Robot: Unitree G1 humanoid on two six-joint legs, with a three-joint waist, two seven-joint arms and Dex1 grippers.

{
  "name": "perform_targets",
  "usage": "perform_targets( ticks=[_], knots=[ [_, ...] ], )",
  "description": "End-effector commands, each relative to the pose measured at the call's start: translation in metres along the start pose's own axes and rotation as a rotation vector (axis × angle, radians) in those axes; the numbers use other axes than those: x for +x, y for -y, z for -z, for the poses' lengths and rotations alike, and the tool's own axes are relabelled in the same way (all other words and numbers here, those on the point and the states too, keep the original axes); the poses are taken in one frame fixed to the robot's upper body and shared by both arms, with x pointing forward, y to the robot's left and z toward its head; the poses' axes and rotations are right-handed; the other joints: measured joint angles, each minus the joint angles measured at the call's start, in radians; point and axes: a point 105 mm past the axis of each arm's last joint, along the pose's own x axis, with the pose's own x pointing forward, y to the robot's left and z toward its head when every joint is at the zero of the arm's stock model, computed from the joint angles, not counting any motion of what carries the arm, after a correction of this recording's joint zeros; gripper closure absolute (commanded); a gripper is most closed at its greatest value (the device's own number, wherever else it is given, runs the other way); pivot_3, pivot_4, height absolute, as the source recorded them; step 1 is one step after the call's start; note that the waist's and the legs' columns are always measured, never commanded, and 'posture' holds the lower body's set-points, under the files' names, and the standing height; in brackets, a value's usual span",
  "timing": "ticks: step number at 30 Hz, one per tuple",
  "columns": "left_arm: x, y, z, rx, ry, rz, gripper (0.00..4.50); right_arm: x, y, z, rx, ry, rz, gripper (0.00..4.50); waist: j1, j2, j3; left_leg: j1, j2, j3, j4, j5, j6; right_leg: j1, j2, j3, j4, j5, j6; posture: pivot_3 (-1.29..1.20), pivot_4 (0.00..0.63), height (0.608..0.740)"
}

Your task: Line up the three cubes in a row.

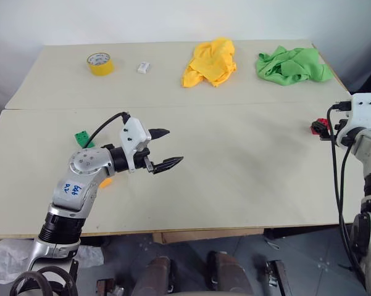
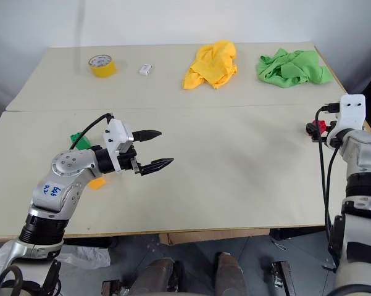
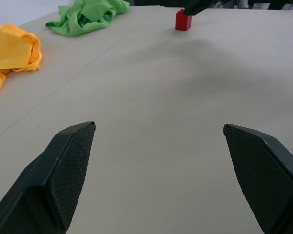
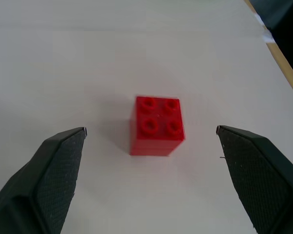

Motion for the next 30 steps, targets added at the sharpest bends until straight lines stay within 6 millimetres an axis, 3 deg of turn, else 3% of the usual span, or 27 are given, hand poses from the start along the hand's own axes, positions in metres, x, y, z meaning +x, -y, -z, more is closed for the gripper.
perform_targets(
  ticks=[1, 3, 6, 13, 19, 22, 23, 26, 28, 30],
  knots=[
    [-0.004, 0.003, -0.012, 0.04, 0.025, -0.012, 0.01, 0.003, 0.012, -0.005, -0.016, 0.022, 0.059, 0.0, -0.001, 0.0, 0.0, 0.0, 0.0, 0.0, 0.0, 0.0, 0.0, 0.0, 0.0, 0.0, 0.0, 0.0, 0.0, 0.0, 0.15, 0.74],
    [-0.005, 0.003, -0.012, 0.037, 0.022, -0.019, 0.01, 0.006, 0.006, -0.003, -0.002, 0.009, 0.025, 0.0, -0.002, 0.0, 0.0, 0.0, 0.0, 0.0, 0.0, 0.0, 0.0, 0.0, 0.0, 0.0, 0.0, 0.0, 0.0, 0.0, 0.15, 0.74],
    [-0.007, 0.003, -0.012, 0.034, 0.02, -0.026, 0.0, 0.009, 0.002, -0.001, 0.024, -0.006, 0.011, 0.64, -0.002, 0.0, 0.0, 0.0, 0.001, 0.0, 0.0, 0.0, 0.0, 0.0, 0.001, 0.0, 0.0, 0.0, 0.0, 0.0, 0.15, 0.74],
    [-0.005, 0.004, -0.013, 0.028, 0.024, -0.028, 0.0, 0.012, -0.002, -0.002, 0.017, 0.02, -0.013, 2.95, 0.0, 0.0, 0.0, 0.0, 0.001, 0.0, 0.0, 0.0, 0.0, 0.0, 0.001, -0.001, 0.0, 0.0, 0.0, 0.0, 0.15, 0.74],
    [-0.006, 0.001, -0.014, 0.035, 0.02, -0.031, 0.0, 0.01, -0.004, -0.007, 0.011, 0.047, -0.054, 3.04, -0.001, 0.0, 0.0, 0.0, 0.001, 0.0, 0.0, 0.0, 0.0, 0.0, 0.001, -0.001, 0.0, 0.0, 0.0, 0.0, 0.15, 0.74],
    [-0.007, 0.0, -0.014, 0.04, 0.017, -0.034, 0.0, 0.008, -0.015, -0.02, -0.059, 0.104, -0.141, 3.04, -0.002, 0.0, 0.0, 0.0, 0.001, 0.0, 0.0, 0.0, 0.0, 0.0, 0.001, -0.001, 0.0, 0.0, 0.0, 0.0, 0.15, 0.74],
    [-0.008, 0.0, -0.014, 0.04, 0.015, -0.036, 0.0, 0.006, -0.023, -0.027, -0.087, 0.136, -0.207, 3.04, -0.002, 0.0, 0.0, 0.0, 0.001, 0.0, 0.0, 0.0, 0.0, 0.0, 0.001, -0.001, 0.0, 0.0, 0.0, 0.0, 0.15, 0.74],
    [-0.018, 0.0, -0.009, 0.057, -0.008, -0.033, 0.0, -0.034, -0.1, -0.06, -0.27, 0.33, -0.74, 3.04, -0.002, 0.0, 0.0, 0.0, 0.001, 0.0, 0.0, 0.0, 0.0, 0.0, 0.002, -0.001, 0.0, 0.0, 0.0, 0.0, 0.15, 0.74],
    [-0.026, -0.002, -0.006, 0.061, -0.014, -0.024, 0.0, -0.063, -0.137, -0.052, -0.4, 0.311, -1.003, 3.04, -0.008, 0.0, 0.0, 0.0, 0.003, 0.0, 0.0, -0.001, -0.001, 0.0, 0.003, -0.001, -0.001, 0.0, 0.0, 0.0, 0.15, 0.74],
    [-0.032, -0.004, -0.004, 0.053, -0.009, -0.019, 0.0, -0.088, -0.161, -0.033, -0.516, 0.232, -1.212, 3.04, -0.007, 0.0, 0.0, 0.0, 0.004, 0.0, 0.0, -0.001, -0.002, 0.0, 0.004, -0.002, -0.001, 0.0, 0.0, 0.0, 0.15, 0.74]
  ],
)
